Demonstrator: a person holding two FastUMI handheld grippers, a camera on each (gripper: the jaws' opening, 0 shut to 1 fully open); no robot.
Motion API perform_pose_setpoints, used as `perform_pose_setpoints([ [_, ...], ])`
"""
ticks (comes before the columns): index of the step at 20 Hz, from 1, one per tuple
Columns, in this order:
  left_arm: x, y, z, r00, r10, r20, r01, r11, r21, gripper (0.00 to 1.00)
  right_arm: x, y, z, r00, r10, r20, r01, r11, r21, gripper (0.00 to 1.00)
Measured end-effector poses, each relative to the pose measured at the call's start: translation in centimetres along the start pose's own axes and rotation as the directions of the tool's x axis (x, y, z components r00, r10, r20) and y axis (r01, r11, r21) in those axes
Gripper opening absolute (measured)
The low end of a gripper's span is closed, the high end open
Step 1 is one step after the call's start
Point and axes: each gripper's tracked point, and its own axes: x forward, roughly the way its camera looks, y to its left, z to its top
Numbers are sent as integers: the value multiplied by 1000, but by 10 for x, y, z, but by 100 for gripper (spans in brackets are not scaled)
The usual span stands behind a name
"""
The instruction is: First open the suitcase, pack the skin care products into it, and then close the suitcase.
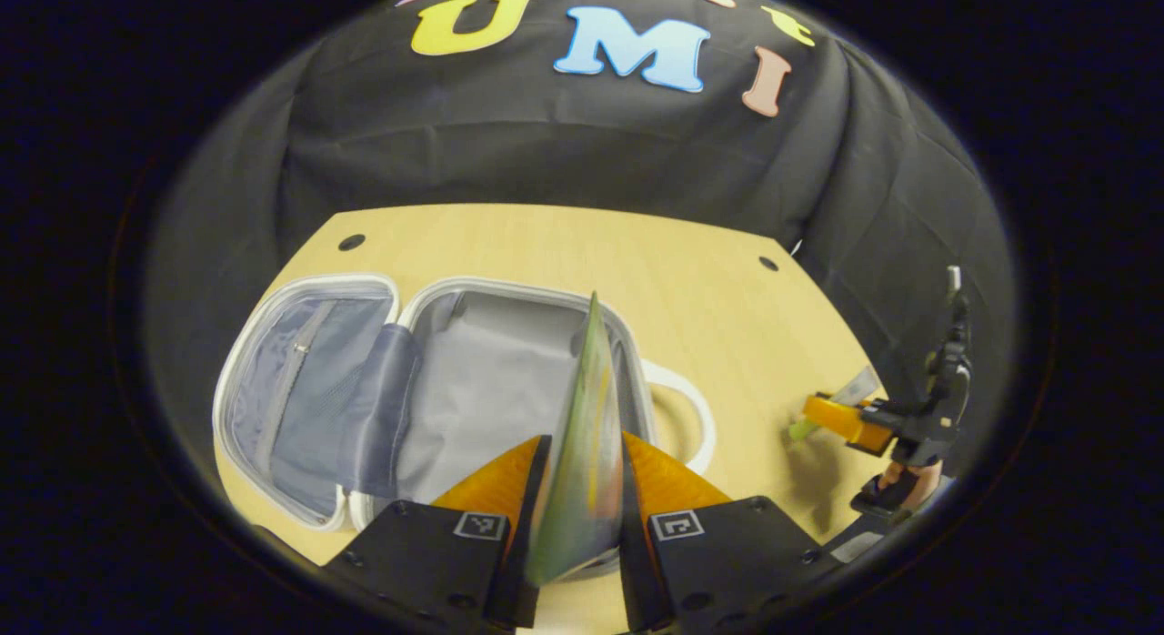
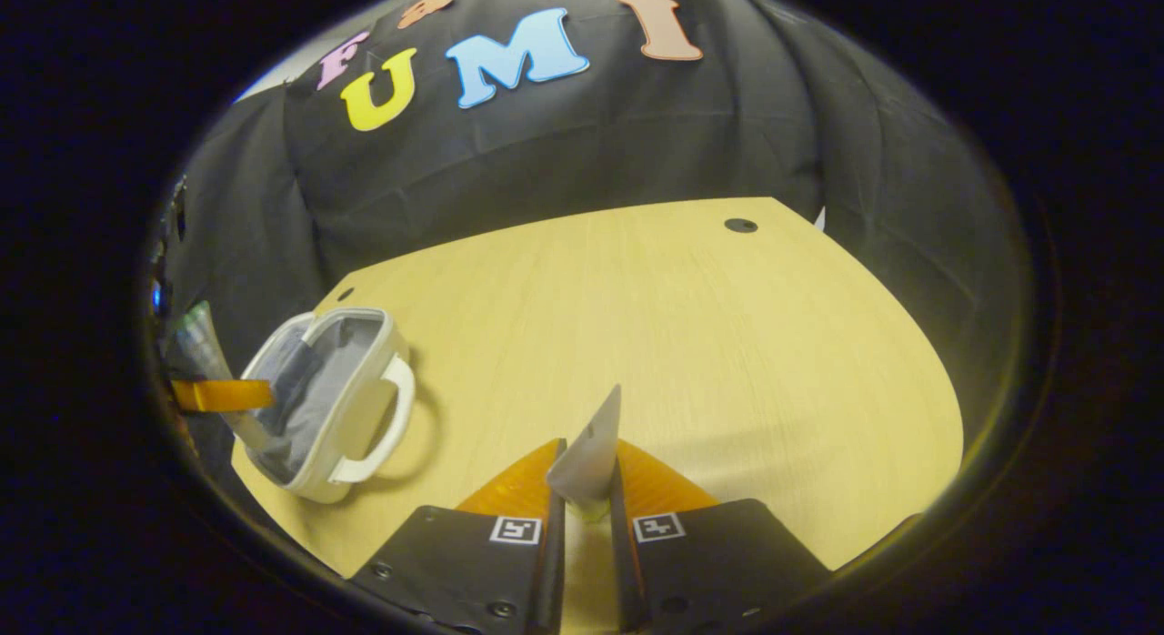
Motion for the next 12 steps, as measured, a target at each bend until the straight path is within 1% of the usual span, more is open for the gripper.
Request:
perform_pose_setpoints([
  [3,31,37,-23,992,37,-117,-34,999,29,44,-28,52,2,998,58,21,-59,997,53,22],
  [5,44,58,-32,986,63,-156,-54,997,61,45,-42,85,5,995,98,33,-100,992,77,22],
  [6,46,66,-30,987,75,-145,-64,995,83,47,-47,101,7,993,115,38,-118,989,85,18],
  [7,47,73,-23,990,80,-119,-68,992,108,51,-52,115,8,991,131,40,-134,987,92,18],
  [8,45,76,-12,993,79,-86,-68,990,121,51,-54,130,9,988,149,42,-152,984,98,18],
  [9,40,75,-3,996,70,-54,-63,991,122,65,-55,147,8,984,172,38,-175,979,102,22],
  [10,35,77,4,998,62,-24,-58,991,117,75,-55,164,9,980,197,32,-199,975,103,22],
  [11,29,79,9,999,52,7,-52,993,108,80,-54,178,9,975,219,27,-221,970,98,22],
  [12,19,80,14,998,42,38,-45,994,97,82,-50,193,9,971,239,18,-239,967,87,18],
])
